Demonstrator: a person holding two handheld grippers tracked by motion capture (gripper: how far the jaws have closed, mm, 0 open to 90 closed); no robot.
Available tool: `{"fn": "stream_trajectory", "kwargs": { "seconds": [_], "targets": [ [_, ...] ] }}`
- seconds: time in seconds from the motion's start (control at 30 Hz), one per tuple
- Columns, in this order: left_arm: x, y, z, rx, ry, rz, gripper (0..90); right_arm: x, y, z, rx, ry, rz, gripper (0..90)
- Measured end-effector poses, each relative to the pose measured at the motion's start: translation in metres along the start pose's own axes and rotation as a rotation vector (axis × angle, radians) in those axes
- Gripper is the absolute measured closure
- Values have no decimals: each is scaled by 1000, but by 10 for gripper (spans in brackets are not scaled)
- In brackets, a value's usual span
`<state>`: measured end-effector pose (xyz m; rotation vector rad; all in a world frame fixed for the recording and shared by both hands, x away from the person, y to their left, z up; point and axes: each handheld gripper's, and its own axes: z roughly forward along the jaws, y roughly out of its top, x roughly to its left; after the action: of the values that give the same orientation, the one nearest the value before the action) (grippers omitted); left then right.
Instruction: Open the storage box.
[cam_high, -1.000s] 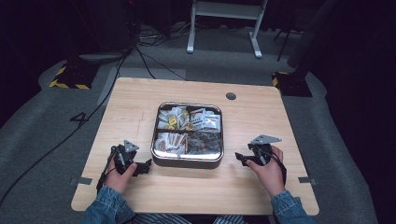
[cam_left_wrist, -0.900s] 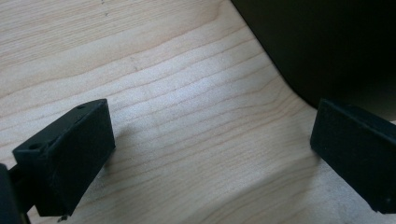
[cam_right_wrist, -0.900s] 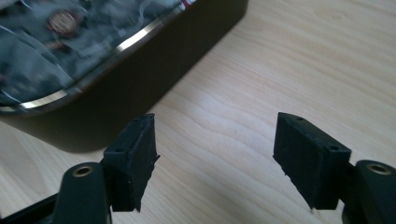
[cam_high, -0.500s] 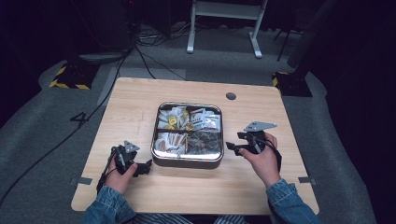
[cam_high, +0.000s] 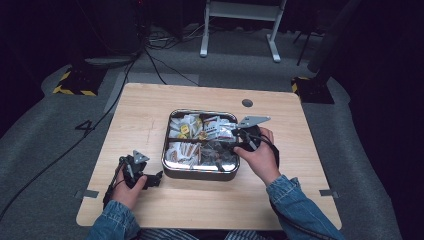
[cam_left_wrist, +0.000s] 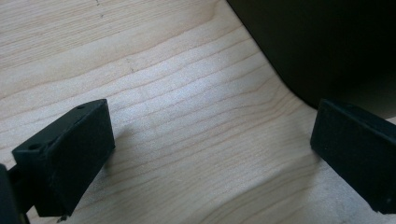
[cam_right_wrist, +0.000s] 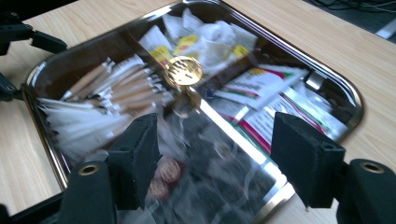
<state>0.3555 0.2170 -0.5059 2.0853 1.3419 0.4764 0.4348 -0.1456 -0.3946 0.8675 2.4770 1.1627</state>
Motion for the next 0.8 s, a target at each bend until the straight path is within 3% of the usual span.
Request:
{"fn": "stream_trajectory", "kwargs": {
  "seconds": [0.17, 0.43, 0.8],
  "targets": [
    [-1, -1, -1, -2, 3, -6, 0, 7, 14, 16, 28, 24, -35, 340],
    [-5, -4, -3, -1, 3, -9, 0, 15, 27, 46, 41, 82, -28, 384],
    [-6, -4, -3, -3, 6, -9, 0, 19, 34, 77, 80, 67, -42, 428]
  ]
}}
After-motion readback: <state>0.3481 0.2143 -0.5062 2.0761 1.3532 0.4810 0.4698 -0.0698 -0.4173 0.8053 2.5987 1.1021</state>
